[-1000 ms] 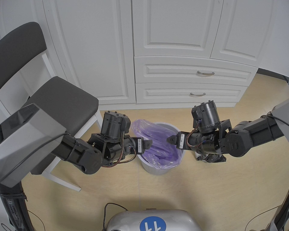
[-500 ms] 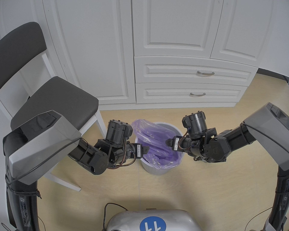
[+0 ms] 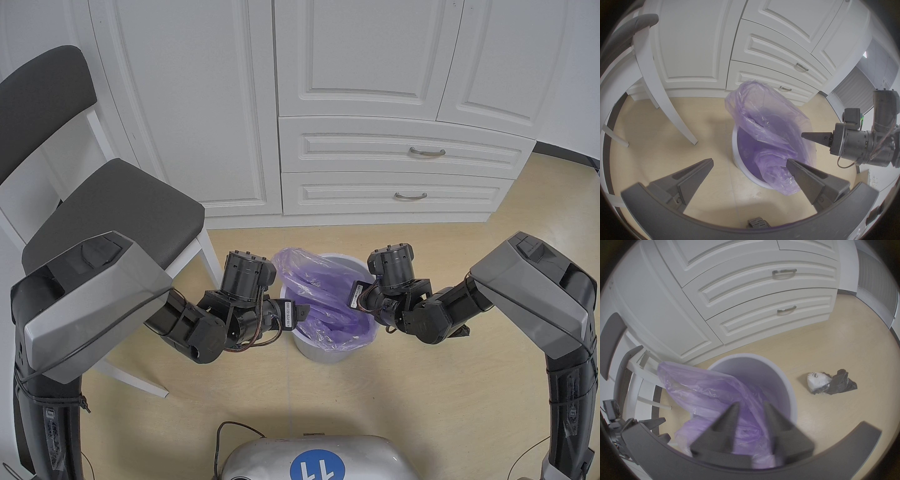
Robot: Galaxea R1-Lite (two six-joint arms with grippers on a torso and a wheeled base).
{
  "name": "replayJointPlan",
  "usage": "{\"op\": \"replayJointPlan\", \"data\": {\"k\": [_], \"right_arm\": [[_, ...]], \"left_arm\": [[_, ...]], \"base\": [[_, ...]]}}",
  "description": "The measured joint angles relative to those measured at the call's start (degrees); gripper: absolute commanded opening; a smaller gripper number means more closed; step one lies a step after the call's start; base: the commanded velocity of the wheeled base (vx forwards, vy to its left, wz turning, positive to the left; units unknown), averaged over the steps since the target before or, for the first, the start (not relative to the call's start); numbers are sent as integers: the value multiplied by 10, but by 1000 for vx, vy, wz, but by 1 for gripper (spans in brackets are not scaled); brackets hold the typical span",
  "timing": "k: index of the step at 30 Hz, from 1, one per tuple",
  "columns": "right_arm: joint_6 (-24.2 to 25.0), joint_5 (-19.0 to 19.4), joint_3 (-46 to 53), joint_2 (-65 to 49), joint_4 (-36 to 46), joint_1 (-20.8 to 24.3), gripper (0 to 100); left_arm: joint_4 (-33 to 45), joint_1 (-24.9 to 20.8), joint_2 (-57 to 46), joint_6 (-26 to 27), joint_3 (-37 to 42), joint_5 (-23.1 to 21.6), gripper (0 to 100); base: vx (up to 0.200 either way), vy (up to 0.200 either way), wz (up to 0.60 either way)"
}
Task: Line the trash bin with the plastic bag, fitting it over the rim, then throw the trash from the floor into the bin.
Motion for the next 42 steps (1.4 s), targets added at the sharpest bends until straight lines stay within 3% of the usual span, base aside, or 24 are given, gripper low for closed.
{"op": "replayJointPlan", "data": {"k": [7, 19, 26, 27, 32, 42], "right_arm": [[23, 1, -10, -4, -3, 0, 0], [17, 3, 51, -100, -3, 23, 0], [11, 5, 56, -97, -3, 25, 0], [8, 5, 56, -97, -3, 24, 100], [-16, 5, 60, -95, -3, 18, 100], [-15, 6, 28, -53, -4, -9, 100]], "left_arm": [[-4, -1, 4, -3, -8, 0, 100], [-26, 4, 14, -8, -17, -2, 100], [-27, 5, 20, -17, -23, -2, 100], [-26, 5, 20, -17, -23, -1, 100], [-26, 5, 20, -18, -23, -1, 100], [-26, 4, 21, -18, -21, -1, 100]], "base": [[0, 0, 0], [0, 0, 0], [0, 0, 0], [0, 0, 0], [0, 0, 0], [0, 0, 0]]}}
